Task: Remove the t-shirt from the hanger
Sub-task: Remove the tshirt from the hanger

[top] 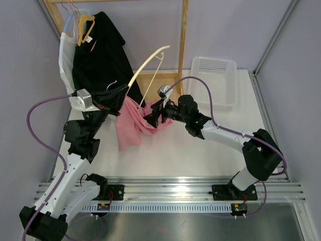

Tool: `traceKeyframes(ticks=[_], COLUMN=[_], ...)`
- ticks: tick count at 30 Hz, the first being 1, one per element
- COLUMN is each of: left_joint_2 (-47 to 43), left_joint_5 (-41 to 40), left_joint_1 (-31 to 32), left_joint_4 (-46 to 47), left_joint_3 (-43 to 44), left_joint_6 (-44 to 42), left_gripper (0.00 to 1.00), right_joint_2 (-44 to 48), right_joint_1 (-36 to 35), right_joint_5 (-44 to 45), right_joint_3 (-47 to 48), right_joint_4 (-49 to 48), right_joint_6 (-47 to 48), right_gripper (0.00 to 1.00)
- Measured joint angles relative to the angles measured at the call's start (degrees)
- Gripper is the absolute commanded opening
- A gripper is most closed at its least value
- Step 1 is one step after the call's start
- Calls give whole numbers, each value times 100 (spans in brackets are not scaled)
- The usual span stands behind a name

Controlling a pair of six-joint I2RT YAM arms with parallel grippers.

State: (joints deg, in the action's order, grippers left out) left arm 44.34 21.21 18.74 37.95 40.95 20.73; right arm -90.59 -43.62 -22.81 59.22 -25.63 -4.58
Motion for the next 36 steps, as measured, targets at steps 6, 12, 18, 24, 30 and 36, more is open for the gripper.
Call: traceKeyframes(ticks=[6, 12, 18, 24, 30, 36], left_joint_2=[216, 553, 638, 560, 468, 317], left_joint_5=[-350, -525, -669, -883, -1217, -1381], left_joint_1=[2, 59, 105, 107, 107, 107], left_joint_4=[623, 1849, 2269, 2391, 2446, 2514], left_joint_3=[127, 116, -55, -278, -284, -208], left_joint_6=[-125, -118, -120, -50, 57, 44], left_gripper=[0, 0, 0, 0, 0, 0], right_joint_2=[59, 55, -4, -249, -649, -922], right_joint_1=[0, -79, -293, -444, -750, -990], right_joint_5=[-291, -643, -682, -691, -787, -844], right_joint_3=[-358, -485, -485, -396, -133, -68], right_joint_4=[-435, -772, -957, -973, -973, -922], right_joint_6=[11, 63, 164, 247, 315, 330], right_gripper=[92, 94, 95, 66, 21, 11])
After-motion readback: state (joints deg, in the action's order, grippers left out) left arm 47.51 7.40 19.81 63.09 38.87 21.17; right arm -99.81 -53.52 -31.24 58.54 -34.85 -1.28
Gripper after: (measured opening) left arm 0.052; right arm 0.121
